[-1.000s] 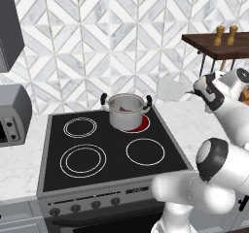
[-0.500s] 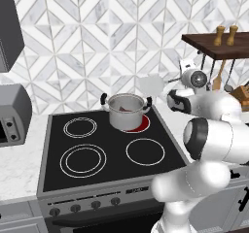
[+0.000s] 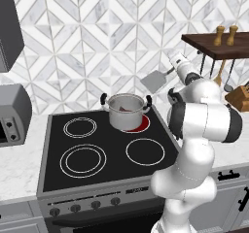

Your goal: Put the bell pepper and potato in the pot. Retrieve the spatula and lightly stir the vegetables in the pot.

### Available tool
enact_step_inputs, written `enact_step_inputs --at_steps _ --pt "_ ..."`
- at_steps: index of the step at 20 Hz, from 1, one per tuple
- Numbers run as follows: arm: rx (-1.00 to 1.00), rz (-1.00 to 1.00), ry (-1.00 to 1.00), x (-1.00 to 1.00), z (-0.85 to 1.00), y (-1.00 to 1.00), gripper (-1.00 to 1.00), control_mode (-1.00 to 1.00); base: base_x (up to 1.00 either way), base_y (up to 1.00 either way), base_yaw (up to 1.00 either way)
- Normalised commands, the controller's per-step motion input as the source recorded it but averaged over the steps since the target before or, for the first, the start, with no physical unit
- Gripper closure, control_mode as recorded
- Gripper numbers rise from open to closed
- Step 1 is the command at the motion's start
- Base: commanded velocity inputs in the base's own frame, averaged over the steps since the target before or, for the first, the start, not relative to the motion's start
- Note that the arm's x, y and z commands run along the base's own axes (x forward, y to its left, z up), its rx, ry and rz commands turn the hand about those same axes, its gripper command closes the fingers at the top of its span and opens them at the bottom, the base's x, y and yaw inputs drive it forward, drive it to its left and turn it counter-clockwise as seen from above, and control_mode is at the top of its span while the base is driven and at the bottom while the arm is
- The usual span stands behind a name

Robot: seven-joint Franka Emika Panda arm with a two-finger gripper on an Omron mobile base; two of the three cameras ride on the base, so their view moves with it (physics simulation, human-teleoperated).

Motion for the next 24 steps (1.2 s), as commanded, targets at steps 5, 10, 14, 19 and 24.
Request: enact_step_inputs --at_steps 5,10,14,19,24 --pt "-0.4 0.0 -0.03 0.31 0.19 1.0 1.0 -1.0 0.0 0.0 0.0" --pt "-0.45 0.02 0.07 0.43 -0.09 1.0 1.0 -1.0 0.0 0.0 0.0" --pt "-0.41 0.04 0.02 0.33 -0.02 1.0 1.0 -1.0 0.0 0.0 0.0" --pt "-0.36 0.04 0.0 0.16 0.0 1.0 1.0 -1.0 0.0 0.0 0.0" --pt "-0.21 0.05 0.08 0.1 -0.08 1.0 1.0 -1.0 0.0 0.0 0.0"
